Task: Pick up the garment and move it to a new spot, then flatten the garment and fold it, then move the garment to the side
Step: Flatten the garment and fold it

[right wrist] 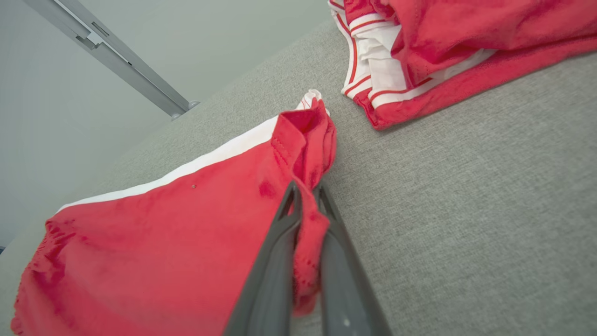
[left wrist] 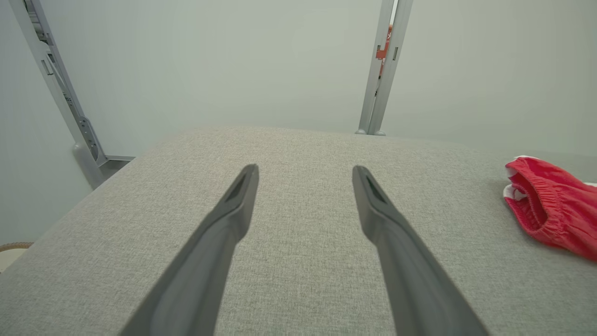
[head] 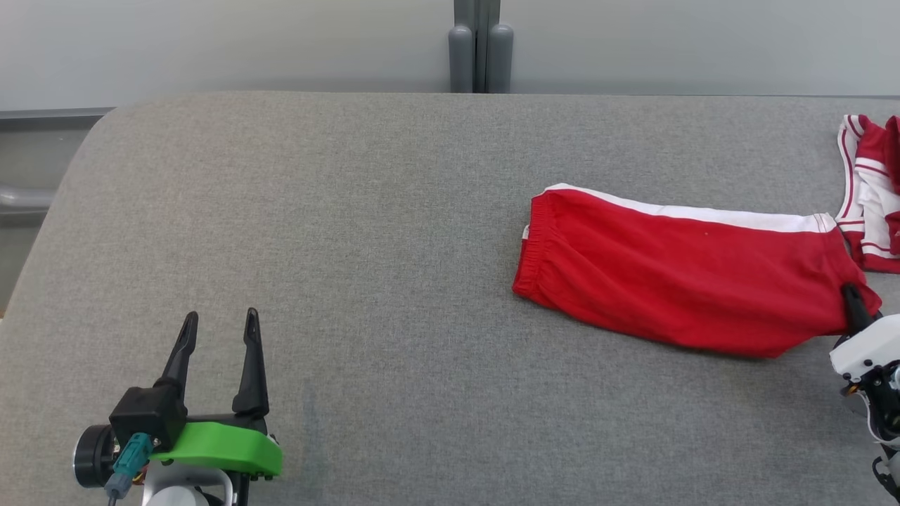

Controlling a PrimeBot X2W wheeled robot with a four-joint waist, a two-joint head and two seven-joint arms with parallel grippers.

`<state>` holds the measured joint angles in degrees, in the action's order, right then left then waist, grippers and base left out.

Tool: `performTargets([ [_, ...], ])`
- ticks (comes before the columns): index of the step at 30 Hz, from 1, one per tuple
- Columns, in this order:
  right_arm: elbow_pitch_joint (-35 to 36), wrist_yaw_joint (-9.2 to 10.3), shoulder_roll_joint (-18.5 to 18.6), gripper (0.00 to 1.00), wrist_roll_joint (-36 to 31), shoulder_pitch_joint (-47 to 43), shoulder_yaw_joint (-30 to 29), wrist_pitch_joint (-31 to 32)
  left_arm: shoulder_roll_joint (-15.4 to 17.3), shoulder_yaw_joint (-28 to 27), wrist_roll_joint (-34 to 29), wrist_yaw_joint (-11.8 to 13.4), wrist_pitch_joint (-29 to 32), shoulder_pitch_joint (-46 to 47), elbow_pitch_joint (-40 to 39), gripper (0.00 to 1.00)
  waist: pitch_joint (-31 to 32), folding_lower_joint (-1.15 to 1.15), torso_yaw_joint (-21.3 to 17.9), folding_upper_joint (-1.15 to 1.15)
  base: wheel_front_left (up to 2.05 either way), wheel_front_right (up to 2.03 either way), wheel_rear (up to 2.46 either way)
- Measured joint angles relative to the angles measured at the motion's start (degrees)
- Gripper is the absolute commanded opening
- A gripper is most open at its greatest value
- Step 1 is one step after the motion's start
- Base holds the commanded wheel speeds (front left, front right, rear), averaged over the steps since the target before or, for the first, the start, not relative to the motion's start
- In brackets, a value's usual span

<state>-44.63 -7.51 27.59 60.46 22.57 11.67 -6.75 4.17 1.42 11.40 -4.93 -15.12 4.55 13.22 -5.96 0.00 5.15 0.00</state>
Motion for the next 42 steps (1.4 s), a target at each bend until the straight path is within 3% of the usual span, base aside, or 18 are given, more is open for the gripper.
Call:
performTargets([
  [9,5.3,0.01,-2.4,0.0,-2.3,2.9,1.2,-1.9,-0.2,-1.1,0.5,0.4,0.0,-0.9,-0.3,1.0,0.8,0.0,-0.4,0.0,0.0,0.0,0.0],
  [21,15.2,0.02,-8.6,0.0,-8.6,6.3,9.8,-0.8,-0.6,-0.4,1.2,0.3,0.0,-1.0,-0.1,1.0,1.2,0.0,2.2,0.0,0.0,0.0,0.0],
  [33,8.9,0.02,-15.9,0.0,-13.0,5.5,16.2,-0.9,-1.0,0.6,1.9,0.1,0.0,-0.4,0.9,1.0,0.3,0.0,6.3,0.0,0.0,0.0,0.0],
  [34,8.2,0.02,-16.4,0.16,-13.0,5.3,16.1,-1.7,-1.0,0.6,1.9,0.1,0.0,-0.3,1.0,1.0,0.2,0.0,6.5,0.0,0.0,0.0,0.0],
  [36,6.9,0.02,-17.1,1.0,-12.6,5.3,16.2,-3.6,-1.0,0.7,1.9,0.0,0.0,-0.1,1.2,1.0,-0.1,0.0,6.8,0.0,0.0,0.0,0.0],
  [42,8.5,0.02,-15.4,1.0,-11.3,5.4,16.9,-7.2,-1.1,0.4,2.0,-0.1,0.0,0.2,1.3,1.0,-0.2,0.0,6.3,0.0,0.0,0.0,0.0],
])
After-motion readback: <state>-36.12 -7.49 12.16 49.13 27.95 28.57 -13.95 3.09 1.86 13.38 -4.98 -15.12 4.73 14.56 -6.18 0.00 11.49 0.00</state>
